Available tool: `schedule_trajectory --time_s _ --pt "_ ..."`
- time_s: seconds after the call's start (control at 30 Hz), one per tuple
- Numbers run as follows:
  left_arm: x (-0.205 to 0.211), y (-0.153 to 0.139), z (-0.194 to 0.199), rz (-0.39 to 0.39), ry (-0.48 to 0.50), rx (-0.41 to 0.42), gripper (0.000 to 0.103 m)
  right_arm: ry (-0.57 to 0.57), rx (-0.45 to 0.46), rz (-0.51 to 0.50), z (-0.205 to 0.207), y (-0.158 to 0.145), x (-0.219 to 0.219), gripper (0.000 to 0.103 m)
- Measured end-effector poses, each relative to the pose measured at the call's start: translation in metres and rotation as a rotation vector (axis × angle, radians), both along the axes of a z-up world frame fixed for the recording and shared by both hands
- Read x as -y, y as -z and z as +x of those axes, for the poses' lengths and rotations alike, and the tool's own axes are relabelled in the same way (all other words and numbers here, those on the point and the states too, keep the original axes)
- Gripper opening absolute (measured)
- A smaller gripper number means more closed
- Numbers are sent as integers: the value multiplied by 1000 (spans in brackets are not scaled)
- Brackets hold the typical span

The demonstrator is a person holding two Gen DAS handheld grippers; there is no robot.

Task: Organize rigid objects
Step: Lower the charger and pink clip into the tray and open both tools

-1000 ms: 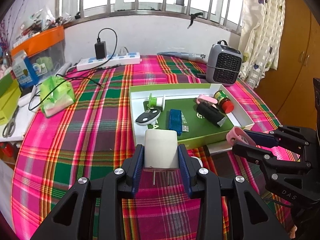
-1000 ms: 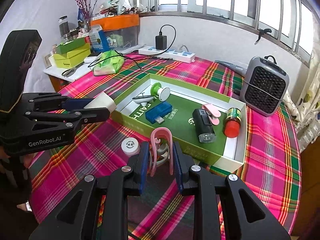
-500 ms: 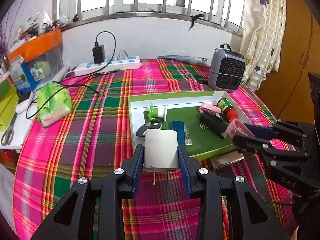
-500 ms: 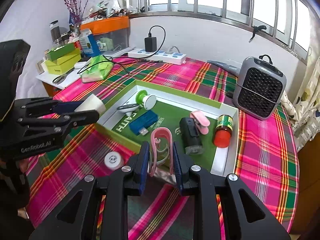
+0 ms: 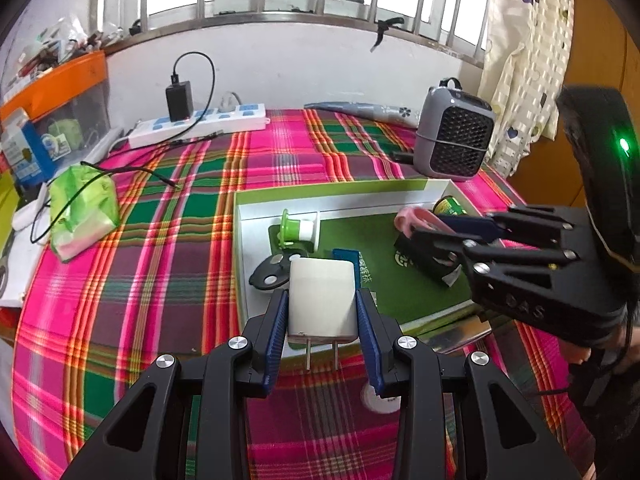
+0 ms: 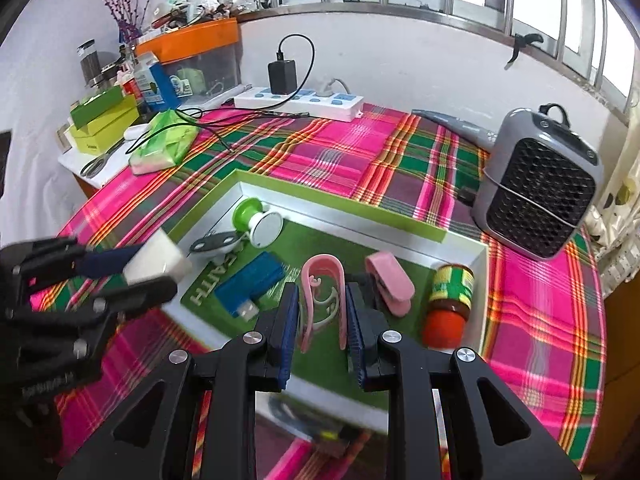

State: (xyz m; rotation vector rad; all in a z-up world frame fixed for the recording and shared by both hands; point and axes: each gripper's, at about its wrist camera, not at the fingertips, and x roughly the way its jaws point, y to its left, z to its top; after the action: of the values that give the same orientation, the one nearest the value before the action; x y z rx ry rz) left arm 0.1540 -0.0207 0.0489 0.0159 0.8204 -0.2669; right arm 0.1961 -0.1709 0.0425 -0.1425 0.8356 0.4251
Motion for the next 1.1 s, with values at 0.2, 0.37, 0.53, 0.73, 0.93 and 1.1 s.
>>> schedule_trajectory --time_s 0.2,0.37,0.53,0.73,0.93,1.1 --pt "5 5 11 3 4 -11 33 -4 -35 1 26 8 -6 24" --pt "7 11 19 4 6 -27 33 -6 -61 9 41 16 -11 24" --pt "7 17 25 1 2 -40 33 -6 -81 8 52 23 -13 25" --pt "9 20 30 -4 7 -48 33 -16 -91 -5 60 29 -20 25" --pt "8 22 33 -9 2 -54 33 -17 -94 -14 64 33 -23 25" --pt "8 22 34 -10 1 -56 33 -22 -96 -13 66 34 -24 25"
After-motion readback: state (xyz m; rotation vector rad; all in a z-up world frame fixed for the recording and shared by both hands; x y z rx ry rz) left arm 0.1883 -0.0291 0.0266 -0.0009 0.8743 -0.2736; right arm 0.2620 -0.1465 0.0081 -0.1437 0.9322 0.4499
